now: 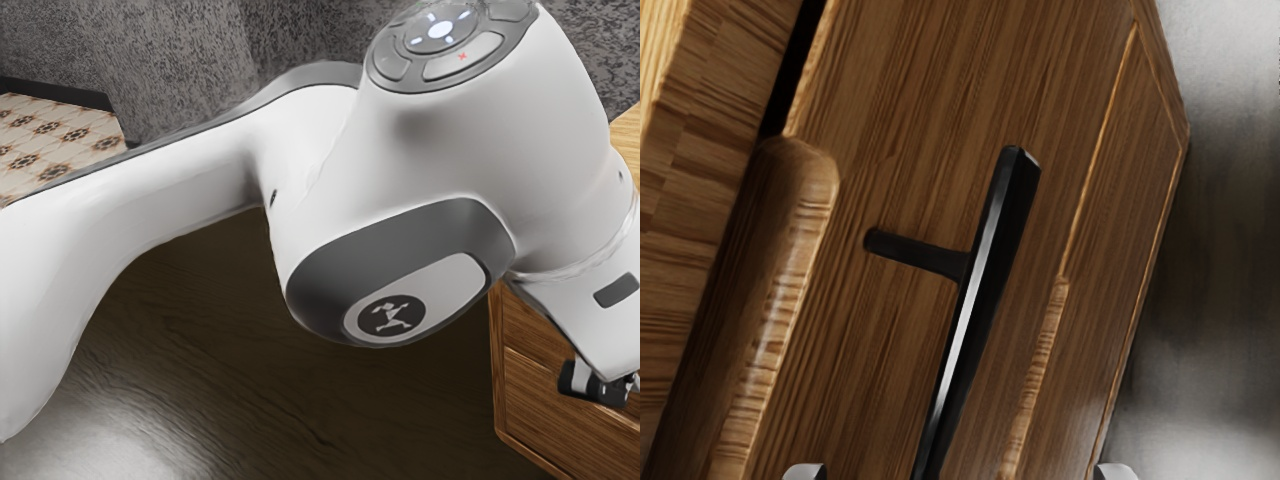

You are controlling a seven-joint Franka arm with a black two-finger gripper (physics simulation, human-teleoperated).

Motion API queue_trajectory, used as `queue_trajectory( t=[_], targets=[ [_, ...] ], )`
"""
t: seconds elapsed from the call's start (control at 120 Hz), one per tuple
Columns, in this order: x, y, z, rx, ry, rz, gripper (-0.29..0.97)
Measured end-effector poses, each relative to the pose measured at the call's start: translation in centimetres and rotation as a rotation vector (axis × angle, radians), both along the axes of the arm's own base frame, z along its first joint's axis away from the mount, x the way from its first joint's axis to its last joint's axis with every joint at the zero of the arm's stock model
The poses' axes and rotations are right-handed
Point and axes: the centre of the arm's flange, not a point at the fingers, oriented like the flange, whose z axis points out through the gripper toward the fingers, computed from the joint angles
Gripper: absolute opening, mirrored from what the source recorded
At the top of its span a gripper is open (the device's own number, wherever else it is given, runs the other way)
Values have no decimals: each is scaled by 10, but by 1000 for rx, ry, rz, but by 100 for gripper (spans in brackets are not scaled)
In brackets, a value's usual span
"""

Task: Pull the drawer handle with one arm to open the drawer

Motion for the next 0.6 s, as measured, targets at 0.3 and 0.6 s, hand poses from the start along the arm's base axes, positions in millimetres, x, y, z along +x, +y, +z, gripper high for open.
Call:
queue_trajectory(
  t=[0.3,0.6],
  targets=[
    [4,-4,-10,0,11,9,31],
    [3,-1,-6,-3,2,12,-1]
  ],
)
